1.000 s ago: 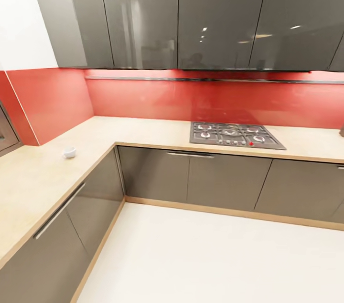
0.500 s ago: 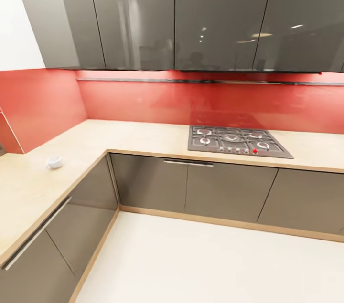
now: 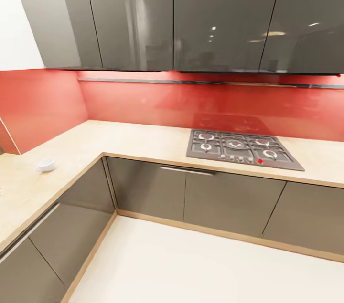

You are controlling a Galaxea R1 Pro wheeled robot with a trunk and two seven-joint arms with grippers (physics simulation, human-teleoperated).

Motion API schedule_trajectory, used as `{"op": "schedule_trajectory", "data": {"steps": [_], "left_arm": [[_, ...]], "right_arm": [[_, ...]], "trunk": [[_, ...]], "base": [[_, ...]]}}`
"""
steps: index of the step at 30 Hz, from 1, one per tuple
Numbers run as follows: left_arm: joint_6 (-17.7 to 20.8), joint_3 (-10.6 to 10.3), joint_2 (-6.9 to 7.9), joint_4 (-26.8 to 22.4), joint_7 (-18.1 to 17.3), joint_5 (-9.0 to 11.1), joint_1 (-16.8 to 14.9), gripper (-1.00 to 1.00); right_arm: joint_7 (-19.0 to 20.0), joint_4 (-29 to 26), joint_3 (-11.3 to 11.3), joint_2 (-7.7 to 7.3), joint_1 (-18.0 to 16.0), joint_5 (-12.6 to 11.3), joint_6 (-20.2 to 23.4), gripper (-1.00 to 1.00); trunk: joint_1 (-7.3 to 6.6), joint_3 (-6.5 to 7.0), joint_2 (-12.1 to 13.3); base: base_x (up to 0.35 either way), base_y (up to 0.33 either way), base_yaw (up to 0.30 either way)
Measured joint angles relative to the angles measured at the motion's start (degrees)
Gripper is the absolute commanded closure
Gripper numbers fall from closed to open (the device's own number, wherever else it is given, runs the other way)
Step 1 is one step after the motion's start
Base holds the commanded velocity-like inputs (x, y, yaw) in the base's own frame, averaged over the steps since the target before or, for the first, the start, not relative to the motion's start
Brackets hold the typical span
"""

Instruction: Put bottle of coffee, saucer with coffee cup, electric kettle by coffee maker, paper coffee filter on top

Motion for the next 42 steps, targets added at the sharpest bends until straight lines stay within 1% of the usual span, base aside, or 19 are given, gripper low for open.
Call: {"op": "schedule_trajectory", "data": {"steps": [12,42], "left_arm": [[0.0,0.0,0.0,0.0,0.0,0.07,0.0,-1.0],[0.0,0.0,0.0,0.0,0.01,0.15,0.0,-1.0]], "right_arm": [[-0.01,0.0,0.0,0.0,0.0,0.0,0.0,-1.0],[-0.03,0.0,0.0,0.0,0.0,0.02,0.0,-1.0]], "trunk": [[-0.01,0.0,-0.01],[-0.01,0.0,-0.01]], "base": [[0.188,-0.284,0.271],[0.283,-0.206,0.274]]}}
